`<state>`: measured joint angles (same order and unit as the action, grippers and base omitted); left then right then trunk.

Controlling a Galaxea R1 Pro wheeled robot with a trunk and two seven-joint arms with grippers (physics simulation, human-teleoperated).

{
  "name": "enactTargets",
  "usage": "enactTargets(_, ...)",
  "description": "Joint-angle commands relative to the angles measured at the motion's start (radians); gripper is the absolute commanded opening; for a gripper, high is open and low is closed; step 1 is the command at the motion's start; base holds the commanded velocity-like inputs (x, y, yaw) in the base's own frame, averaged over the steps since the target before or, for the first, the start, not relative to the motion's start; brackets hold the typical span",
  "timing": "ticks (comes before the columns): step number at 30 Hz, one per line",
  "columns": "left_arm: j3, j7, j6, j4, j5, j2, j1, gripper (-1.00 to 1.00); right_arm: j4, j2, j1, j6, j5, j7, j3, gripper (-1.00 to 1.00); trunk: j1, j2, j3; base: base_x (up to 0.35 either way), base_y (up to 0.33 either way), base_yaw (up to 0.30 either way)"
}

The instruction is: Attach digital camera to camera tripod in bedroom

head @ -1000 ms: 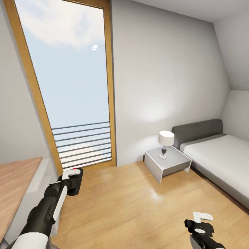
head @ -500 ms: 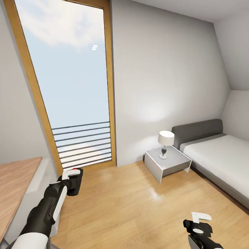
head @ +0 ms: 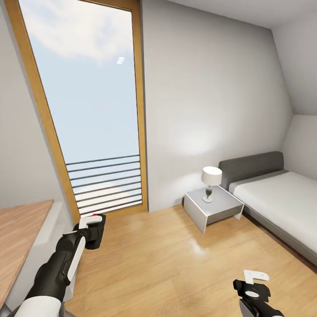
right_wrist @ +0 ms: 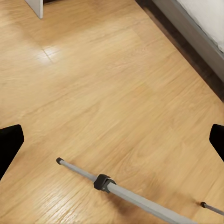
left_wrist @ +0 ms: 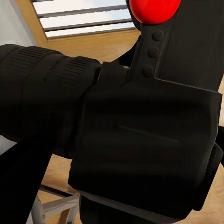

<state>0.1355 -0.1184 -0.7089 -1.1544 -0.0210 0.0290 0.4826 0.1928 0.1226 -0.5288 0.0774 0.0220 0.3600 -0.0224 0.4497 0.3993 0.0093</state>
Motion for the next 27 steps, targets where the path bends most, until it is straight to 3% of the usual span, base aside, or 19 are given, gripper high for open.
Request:
enactTargets(1,-0.001,-0.004,-0.004,-0.001,-0.002,0.0,0.0,-1.0,-0.001,0.0,0.0,0.005,0.003,0.0,-0.002,1.0,0.0,0.001,0.0,0.0,0.0,0.0)
enactTargets(16,0.0,-0.003,-0.004,0.0,-0.003,0.0,0.0,-1.0,-0.019,-0.011,0.0,0.006,0.005,0.001,-0.002,1.0,0.0,0.001,0.0,0.0,0.0,-0.025)
enactTargets(27,0.0,-0.002,-0.003,0.004,-0.003,0.0,0.0,-1.0,-0.199,-0.003,0.015,0.004,0.015,-0.004,-0.004,1.0,0.0,0.001,0.0,0.0,0.0,-0.003)
